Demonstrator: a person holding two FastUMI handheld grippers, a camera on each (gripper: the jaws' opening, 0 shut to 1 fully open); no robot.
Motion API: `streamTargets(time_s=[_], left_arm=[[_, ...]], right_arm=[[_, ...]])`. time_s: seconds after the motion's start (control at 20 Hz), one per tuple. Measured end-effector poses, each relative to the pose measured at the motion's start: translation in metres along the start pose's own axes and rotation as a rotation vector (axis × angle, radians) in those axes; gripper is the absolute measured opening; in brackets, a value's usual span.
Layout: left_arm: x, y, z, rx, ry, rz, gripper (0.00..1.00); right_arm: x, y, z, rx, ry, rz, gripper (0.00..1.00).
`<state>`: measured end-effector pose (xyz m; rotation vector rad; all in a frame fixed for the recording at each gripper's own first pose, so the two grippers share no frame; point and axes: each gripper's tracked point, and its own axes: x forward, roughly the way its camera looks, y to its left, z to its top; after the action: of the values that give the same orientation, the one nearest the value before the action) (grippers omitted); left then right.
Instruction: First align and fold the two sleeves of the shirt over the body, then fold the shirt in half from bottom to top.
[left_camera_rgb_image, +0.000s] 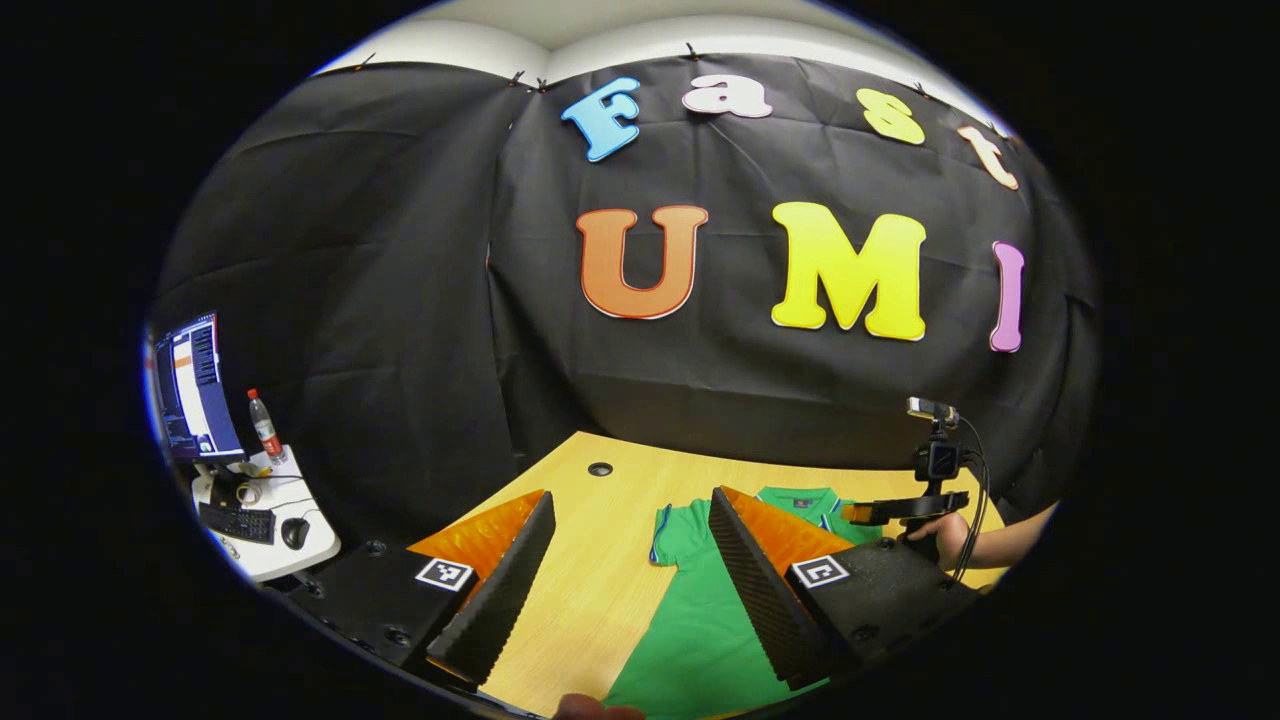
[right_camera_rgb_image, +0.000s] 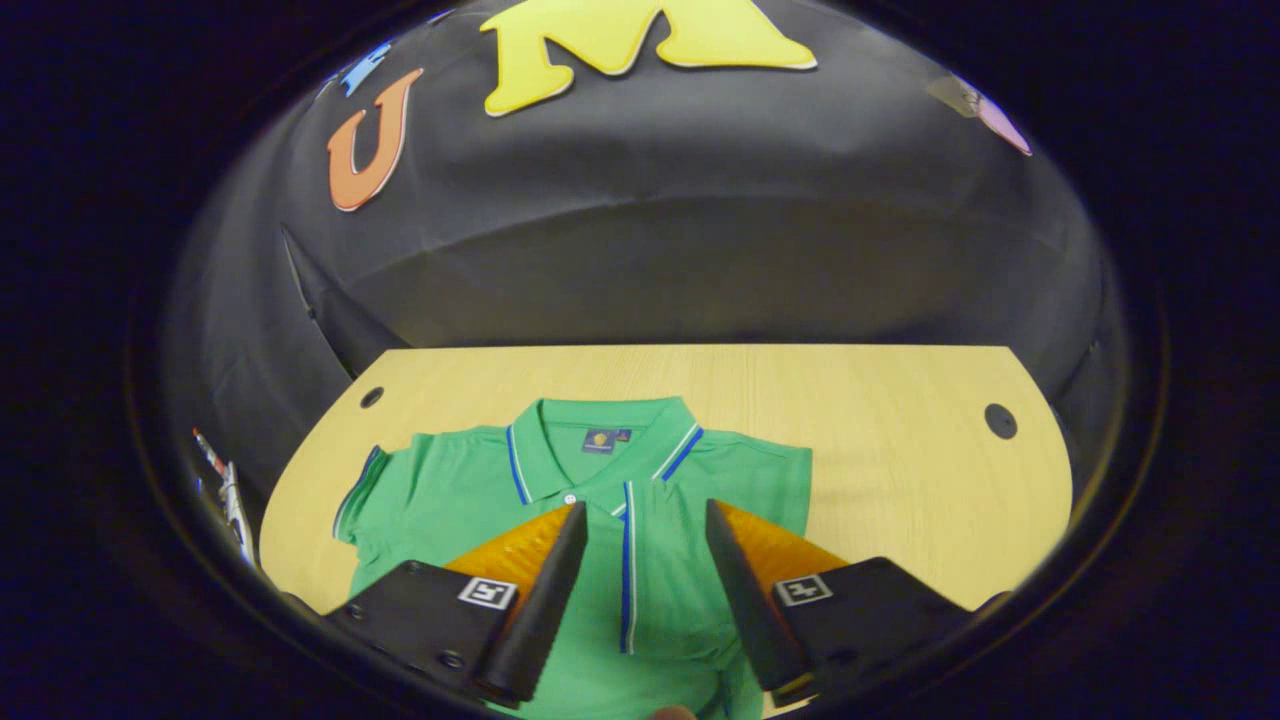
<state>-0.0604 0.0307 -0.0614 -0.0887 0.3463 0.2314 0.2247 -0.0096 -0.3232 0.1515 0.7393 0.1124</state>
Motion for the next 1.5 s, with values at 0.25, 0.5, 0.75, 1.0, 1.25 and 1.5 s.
streamTargets(time_s=[0.25,0.5,0.75,1.0,1.25,1.5], left_arm=[[0.010,-0.013,0.002,-0.025,-0.023,-0.090,1.00],[0.016,-0.033,-0.016,-0.064,0.053,-0.211,1.00],[0.022,-0.040,-0.033,-0.078,0.134,-0.266,0.98],[0.031,-0.049,-0.054,-0.093,0.214,-0.312,0.98],[0.045,-0.040,-0.077,-0.051,0.299,-0.311,0.99],[0.048,-0.034,-0.103,-0.013,0.410,-0.310,0.99]], right_arm=[[-0.078,-0.012,0.007,0.009,-0.043,-0.023,0.89],[-0.189,-0.012,0.007,-0.044,-0.145,-0.052,0.97],[-0.280,-0.016,0.018,-0.092,-0.271,-0.102,0.97],[-0.331,-0.033,0.013,-0.065,-0.312,-0.168,0.98],[-0.352,-0.040,-0.017,-0.056,-0.258,-0.210,0.93],[-0.357,-0.055,-0.034,-0.016,-0.208,-0.251,0.98]])
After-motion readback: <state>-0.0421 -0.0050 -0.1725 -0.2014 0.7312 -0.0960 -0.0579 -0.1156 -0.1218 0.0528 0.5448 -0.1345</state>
